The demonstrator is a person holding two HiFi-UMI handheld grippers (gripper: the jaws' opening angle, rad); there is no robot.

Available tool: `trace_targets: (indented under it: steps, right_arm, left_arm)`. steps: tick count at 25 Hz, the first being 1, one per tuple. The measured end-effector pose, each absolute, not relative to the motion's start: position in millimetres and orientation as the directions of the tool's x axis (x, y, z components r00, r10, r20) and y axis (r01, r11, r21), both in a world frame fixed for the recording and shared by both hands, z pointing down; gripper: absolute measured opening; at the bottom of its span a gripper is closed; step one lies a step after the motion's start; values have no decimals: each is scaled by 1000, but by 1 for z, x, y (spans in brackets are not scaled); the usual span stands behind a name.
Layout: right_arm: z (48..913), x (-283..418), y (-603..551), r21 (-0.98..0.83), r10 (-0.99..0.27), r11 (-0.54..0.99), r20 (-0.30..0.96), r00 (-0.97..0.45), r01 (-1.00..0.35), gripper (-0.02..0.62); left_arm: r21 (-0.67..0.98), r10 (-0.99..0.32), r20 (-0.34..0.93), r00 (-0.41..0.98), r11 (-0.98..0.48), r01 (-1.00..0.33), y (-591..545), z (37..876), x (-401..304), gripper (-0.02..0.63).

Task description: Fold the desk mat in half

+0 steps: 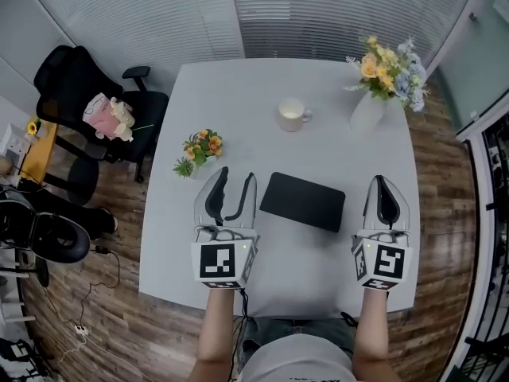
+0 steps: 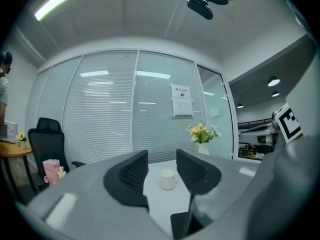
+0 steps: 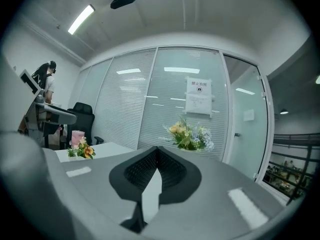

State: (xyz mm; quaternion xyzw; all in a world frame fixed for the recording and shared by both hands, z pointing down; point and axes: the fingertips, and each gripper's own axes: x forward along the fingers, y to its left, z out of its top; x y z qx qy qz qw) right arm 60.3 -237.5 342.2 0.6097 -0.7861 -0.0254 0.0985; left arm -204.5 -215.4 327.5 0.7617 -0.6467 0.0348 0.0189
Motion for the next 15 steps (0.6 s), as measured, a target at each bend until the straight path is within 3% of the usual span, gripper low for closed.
trace_targets:
  steps: [9,15]
  right_arm:
    - [321,49,-216,140,-963,266,80,-257,-954,23]
    - [314,49,-207,133,-966,255,63,-249,-958,23]
  left_arm:
    - [-31,-994,55,98,-100,-995,-196,312,-216,0]
    - [-35,-994,44,102,-104,-994,-186,306,-213,0]
